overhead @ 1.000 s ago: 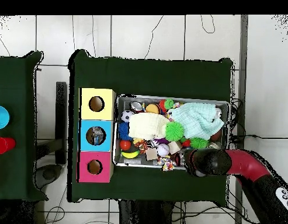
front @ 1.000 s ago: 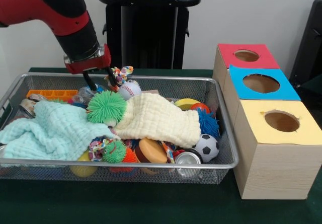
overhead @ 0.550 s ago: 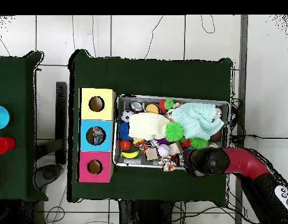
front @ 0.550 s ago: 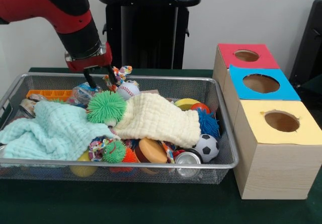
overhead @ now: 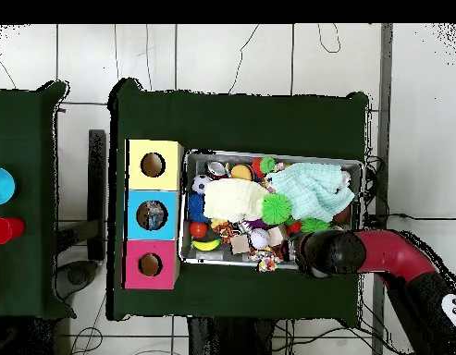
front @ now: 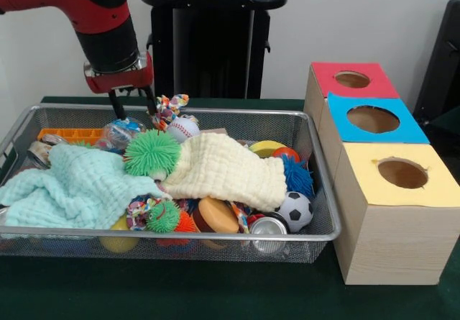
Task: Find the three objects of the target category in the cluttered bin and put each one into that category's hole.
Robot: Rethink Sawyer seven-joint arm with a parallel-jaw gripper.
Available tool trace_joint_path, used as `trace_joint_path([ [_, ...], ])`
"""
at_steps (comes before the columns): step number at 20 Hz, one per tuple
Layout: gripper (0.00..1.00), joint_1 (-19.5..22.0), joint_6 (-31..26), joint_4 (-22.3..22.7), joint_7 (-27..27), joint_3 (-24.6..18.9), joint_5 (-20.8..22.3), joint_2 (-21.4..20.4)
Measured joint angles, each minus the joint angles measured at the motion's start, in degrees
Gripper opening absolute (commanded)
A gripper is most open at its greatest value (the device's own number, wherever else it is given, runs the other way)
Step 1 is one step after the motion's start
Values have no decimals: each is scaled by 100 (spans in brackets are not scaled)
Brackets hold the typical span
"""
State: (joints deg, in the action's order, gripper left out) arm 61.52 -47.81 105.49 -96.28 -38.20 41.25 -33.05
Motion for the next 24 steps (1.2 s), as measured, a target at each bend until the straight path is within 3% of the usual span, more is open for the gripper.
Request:
trace_joint_path([
  [17, 100, -8, 4, -158, 0, 144, 157, -369],
  [24, 100, -16, 358, -158, 0, 320, 380, -339],
])
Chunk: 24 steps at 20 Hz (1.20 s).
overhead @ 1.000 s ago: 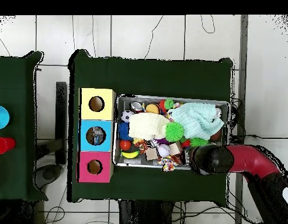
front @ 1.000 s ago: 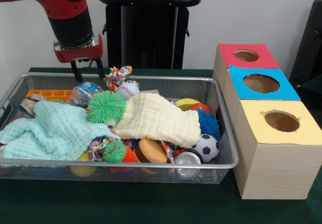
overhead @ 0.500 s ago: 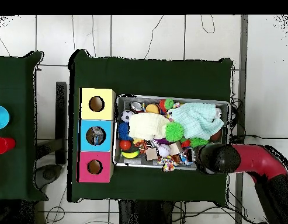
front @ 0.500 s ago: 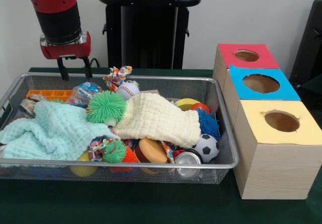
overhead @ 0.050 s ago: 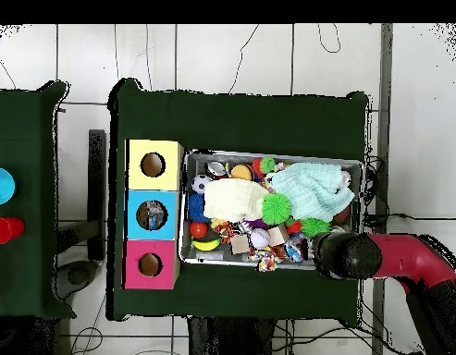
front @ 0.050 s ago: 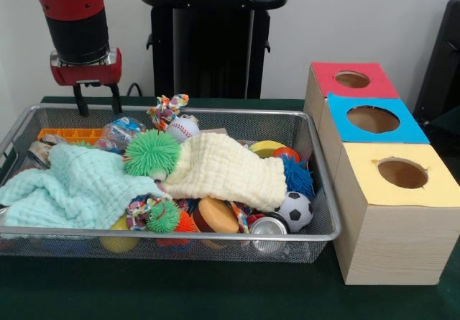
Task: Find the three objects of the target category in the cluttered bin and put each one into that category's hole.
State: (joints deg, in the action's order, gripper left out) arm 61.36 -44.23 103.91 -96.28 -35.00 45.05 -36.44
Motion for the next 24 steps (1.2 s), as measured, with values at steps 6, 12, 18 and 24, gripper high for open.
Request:
trace_joint_path([
  [6, 100, -48, 609, -1, 0, 210, 99, 170],
  [12, 100, -48, 845, -1, 0, 319, 100, 351],
  [18, 100, -86, 866, -2, 0, 403, -103, 482],
  [24, 100, -212, 867, -3, 0, 440, -516, 536],
])
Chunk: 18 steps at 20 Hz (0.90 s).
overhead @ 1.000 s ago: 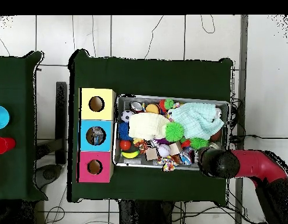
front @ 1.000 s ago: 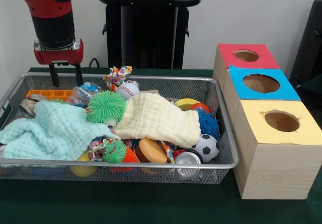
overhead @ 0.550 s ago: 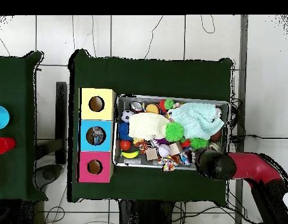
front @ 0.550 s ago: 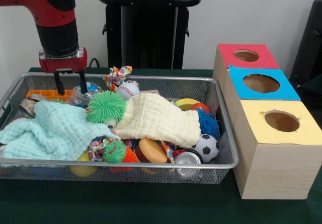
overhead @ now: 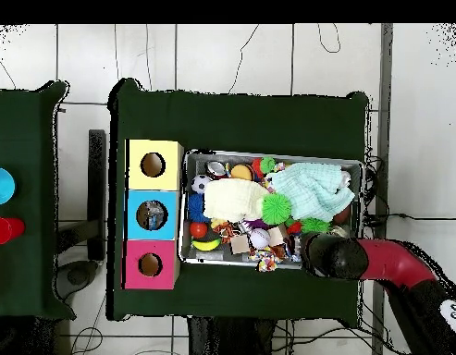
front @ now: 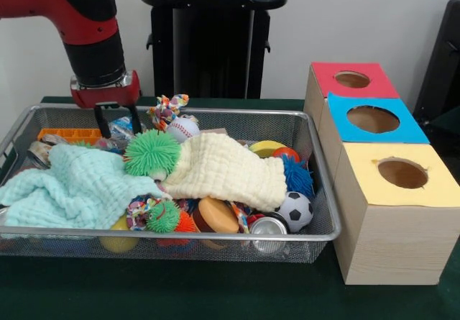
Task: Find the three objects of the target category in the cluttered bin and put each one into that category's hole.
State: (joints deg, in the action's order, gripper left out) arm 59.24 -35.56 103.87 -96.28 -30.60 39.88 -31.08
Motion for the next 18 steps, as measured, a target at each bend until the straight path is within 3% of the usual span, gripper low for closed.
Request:
trace_joint_path([
  [8, 100, -119, 77, -12, 0, 65, -78, 72],
  [18, 100, -390, 362, -123, 0, 510, 25, 29],
])
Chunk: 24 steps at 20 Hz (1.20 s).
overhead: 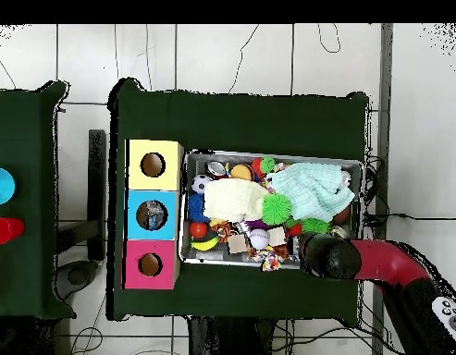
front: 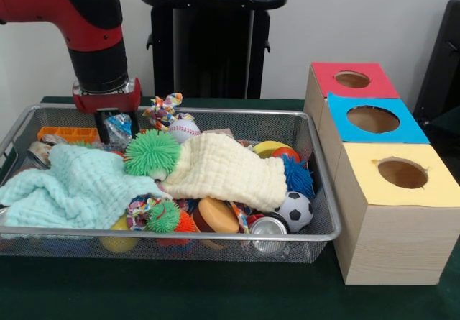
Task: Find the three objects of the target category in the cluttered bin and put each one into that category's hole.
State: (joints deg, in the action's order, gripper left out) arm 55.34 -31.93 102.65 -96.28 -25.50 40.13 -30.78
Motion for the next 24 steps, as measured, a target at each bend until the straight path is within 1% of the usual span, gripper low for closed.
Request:
trace_joint_path([
  [6, 100, -181, 0, -21, 0, 193, 4, -98],
  [14, 100, -239, -22, -22, 0, 329, -53, -162],
  [18, 100, -272, -106, -23, 0, 393, -206, -325],
  [24, 100, -265, -106, -40, 0, 414, -279, -346],
])
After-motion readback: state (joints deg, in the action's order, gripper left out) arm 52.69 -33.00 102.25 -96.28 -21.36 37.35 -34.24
